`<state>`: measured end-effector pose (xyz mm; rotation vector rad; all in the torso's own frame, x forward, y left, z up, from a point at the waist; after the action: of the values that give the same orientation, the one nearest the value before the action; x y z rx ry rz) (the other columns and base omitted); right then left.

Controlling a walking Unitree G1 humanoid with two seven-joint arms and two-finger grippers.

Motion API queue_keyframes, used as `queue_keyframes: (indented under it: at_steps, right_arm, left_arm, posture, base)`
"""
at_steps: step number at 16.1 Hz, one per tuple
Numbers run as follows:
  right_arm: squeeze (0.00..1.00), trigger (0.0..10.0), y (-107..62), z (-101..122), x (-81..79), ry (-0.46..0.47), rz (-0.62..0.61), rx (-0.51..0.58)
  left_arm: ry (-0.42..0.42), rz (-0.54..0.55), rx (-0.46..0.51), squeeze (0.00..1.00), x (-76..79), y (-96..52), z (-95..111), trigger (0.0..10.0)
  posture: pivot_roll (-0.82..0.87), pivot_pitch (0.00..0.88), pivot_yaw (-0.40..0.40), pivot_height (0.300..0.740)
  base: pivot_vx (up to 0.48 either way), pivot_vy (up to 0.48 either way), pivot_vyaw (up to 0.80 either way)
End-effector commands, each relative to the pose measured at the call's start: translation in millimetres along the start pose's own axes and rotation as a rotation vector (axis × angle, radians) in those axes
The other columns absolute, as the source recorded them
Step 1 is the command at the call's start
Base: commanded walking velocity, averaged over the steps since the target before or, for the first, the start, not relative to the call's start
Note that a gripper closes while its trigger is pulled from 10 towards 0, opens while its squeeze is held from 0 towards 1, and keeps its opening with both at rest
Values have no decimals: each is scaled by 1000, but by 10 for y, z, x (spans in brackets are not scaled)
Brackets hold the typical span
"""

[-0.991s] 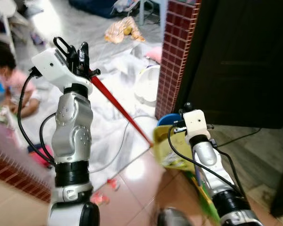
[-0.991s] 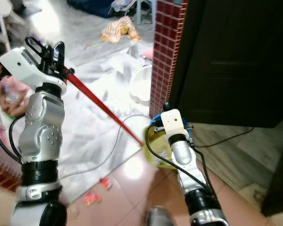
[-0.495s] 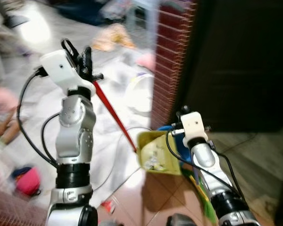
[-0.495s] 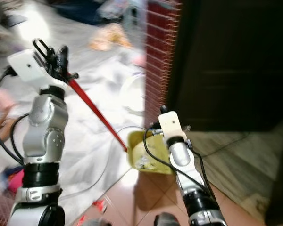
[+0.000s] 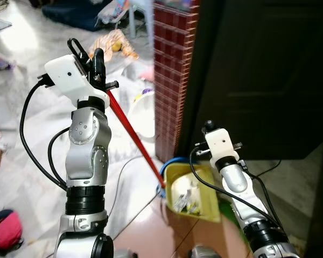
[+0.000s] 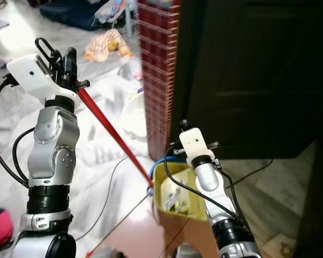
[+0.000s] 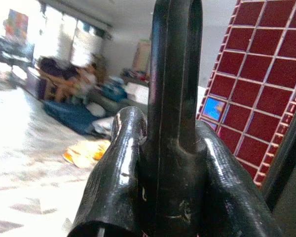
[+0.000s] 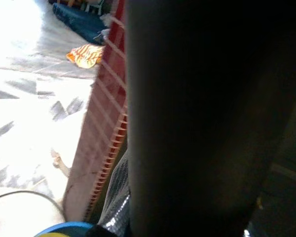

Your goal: Sweep floor

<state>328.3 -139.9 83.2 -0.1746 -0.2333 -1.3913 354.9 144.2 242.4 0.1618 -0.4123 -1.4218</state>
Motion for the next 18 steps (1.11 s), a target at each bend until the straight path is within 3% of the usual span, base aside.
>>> queue_keyframes:
  at_steps: [1, 4, 6, 12, 15, 18]
  right_arm:
    - [0, 10000, 8, 78, 46, -5, -7, 38]
    - [0, 10000, 7, 74, 40, -6, -4, 35]
    - [0, 10000, 8, 74, 39, -5, -3, 34]
    - [0, 10000, 12, 78, 30, -1, -2, 35]
    - [0, 10000, 18, 81, 14, 0, -1, 37]
    - [0, 10000, 29, 84, 5, 3, -2, 38]
  left_arm:
    - [45, 58, 69, 0, -64, 33, 147, 10000]
    - [154, 161, 96, 0, -252, 84, 211, 10000]
    - [194, 204, 109, 0, -292, 93, 244, 10000]
    - [296, 309, 170, 0, -257, 127, 339, 10000]
    - [276, 275, 201, 0, -142, 174, 418, 10000]
    - [308, 286, 243, 0, -118, 193, 490, 10000]
  posture:
    - [-75, 0, 51, 740]
    - [-73, 0, 50, 740]
    - [-73, 0, 51, 740]
    - [-76, 0, 54, 740]
    - [-74, 0, 56, 740]
    - [-68, 0, 59, 740]
  base:
    - [0, 0, 0]
    - [0, 0, 0]
    - [0, 0, 0]
    - [0, 0, 0]
    - [0, 0, 0]
    - [0, 0, 0]
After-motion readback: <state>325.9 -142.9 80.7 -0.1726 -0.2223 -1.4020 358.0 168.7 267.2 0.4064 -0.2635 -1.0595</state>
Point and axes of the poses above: a point about 5 cm out from each wrist's last joint towards the gripper, its own y axis pointing out of the wrist towards the gripper, its own z axis along the axis of the wrist's last joint, x = y × z, the point moved 3 cm from there along y, pointing out of the wrist towards the gripper, and after that the axes turned 8 degrees about y, right-handed, at the moved point
